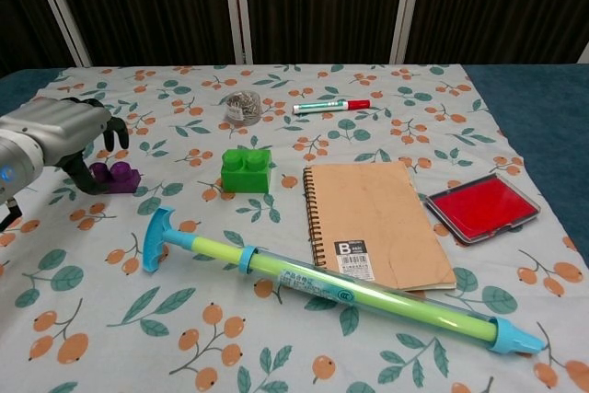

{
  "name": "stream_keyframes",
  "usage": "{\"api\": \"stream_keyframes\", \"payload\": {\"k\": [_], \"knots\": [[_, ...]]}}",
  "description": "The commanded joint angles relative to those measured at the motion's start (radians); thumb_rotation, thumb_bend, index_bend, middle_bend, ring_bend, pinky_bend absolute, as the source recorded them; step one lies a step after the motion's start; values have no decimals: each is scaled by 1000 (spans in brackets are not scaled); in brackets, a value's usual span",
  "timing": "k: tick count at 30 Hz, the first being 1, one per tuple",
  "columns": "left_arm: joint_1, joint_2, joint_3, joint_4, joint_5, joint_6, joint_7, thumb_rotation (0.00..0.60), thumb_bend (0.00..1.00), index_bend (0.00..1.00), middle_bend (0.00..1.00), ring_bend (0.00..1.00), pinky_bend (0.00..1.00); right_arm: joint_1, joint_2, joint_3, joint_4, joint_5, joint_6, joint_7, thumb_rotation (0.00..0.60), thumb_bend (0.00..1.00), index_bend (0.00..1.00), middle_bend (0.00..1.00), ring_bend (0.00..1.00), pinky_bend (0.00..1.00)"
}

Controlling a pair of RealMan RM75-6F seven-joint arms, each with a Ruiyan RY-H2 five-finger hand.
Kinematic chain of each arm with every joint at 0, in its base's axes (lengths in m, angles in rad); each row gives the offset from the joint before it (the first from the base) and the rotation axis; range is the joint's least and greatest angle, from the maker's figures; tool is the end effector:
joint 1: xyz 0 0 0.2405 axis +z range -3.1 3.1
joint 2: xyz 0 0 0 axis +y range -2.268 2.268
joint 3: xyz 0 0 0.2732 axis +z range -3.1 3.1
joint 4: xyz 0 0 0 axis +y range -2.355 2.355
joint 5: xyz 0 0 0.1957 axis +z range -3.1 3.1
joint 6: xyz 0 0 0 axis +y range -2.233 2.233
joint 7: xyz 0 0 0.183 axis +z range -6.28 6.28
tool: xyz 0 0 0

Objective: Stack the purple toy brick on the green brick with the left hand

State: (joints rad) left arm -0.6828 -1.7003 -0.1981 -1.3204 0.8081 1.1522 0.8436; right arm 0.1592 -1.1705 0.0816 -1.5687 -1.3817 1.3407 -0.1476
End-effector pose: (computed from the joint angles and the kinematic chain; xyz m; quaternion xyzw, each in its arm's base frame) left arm -0.2235 0.3937 -0.0209 -0.6989 -0.3294 -0.2110 0.5988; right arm -0.3341 -0.2499 0.1555 0.6198 -0.3856 0.3194 0.6043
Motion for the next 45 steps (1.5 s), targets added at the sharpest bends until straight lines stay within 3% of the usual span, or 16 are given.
{"api": "stream_keyframes", "payload": {"k": [1,16,45], "knots": [[-1,-6,3,8,-5,5,11,600,285,307,305,0,0,-1,1,-1,1,1,0,1,600,223,27,64,95,0],[-13,-49,14,72,-10,-11,18,600,329,331,330,0,0,-1,-1,-1,4,10,-5,-1,600,223,27,64,95,0],[-20,-83,32,95,-11,3,88,600,361,394,370,17,0,-4,5,-1,6,10,-2,13,600,222,27,64,95,0]]}}
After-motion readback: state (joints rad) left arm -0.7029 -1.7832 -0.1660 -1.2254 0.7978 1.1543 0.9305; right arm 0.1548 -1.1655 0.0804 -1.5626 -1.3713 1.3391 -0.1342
